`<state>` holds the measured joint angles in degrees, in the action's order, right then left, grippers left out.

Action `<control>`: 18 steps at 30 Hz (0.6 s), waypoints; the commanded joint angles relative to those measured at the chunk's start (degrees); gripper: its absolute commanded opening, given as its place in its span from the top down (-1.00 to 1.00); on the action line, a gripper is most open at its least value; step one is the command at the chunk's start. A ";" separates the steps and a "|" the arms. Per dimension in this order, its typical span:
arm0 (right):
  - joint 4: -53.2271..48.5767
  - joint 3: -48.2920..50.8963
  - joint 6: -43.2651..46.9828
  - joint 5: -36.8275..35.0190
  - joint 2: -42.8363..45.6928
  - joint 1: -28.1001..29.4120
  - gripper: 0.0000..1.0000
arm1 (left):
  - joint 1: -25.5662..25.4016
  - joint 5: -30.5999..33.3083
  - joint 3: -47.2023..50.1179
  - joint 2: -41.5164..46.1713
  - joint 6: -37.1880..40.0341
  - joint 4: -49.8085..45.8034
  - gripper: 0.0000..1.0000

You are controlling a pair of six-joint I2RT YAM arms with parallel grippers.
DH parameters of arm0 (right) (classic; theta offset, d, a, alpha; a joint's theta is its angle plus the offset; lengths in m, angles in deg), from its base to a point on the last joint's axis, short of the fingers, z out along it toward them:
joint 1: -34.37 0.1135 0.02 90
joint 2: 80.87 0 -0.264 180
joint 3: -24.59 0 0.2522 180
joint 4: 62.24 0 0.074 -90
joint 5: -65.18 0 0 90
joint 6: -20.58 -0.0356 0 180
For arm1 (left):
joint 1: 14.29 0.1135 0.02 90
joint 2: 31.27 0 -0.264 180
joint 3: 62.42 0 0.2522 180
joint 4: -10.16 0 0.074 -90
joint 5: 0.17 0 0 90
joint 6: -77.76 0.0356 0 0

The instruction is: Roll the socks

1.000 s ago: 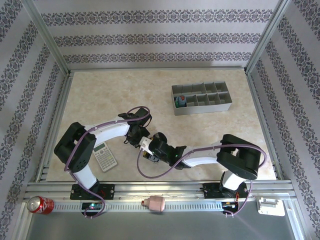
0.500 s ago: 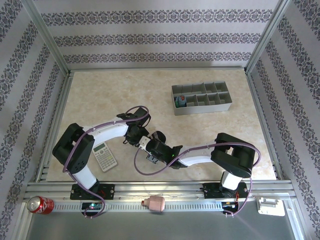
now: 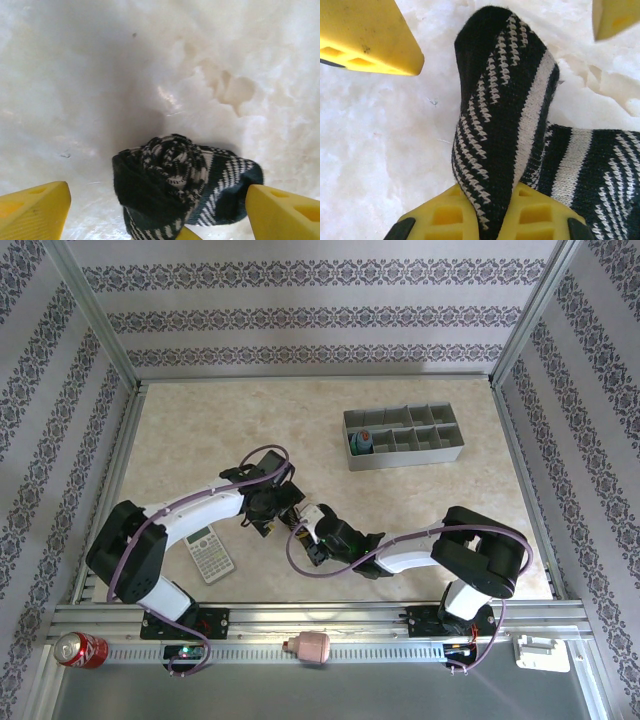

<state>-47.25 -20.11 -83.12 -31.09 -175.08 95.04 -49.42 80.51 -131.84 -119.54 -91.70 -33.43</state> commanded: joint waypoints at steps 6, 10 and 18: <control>-7.46 9.18 -9.37 7.15 -3.30 -3.29 1.00 | 0.35 -0.79 2.33 1.80 6.87 6.28 -0.46; -4.52 10.89 -11.12 11.09 -4.11 -5.19 1.00 | 0.03 -3.66 2.79 1.24 9.78 7.84 -0.34; 3.57 15.12 -16.07 17.49 -10.40 -8.53 1.00 | -2.19 -3.77 3.90 0.83 12.05 11.29 -0.30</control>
<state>-26.83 -10.82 -94.85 -17.51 -178.38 87.45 -50.65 76.97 -128.91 -118.95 -82.30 -25.23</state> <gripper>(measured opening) 0.063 0.651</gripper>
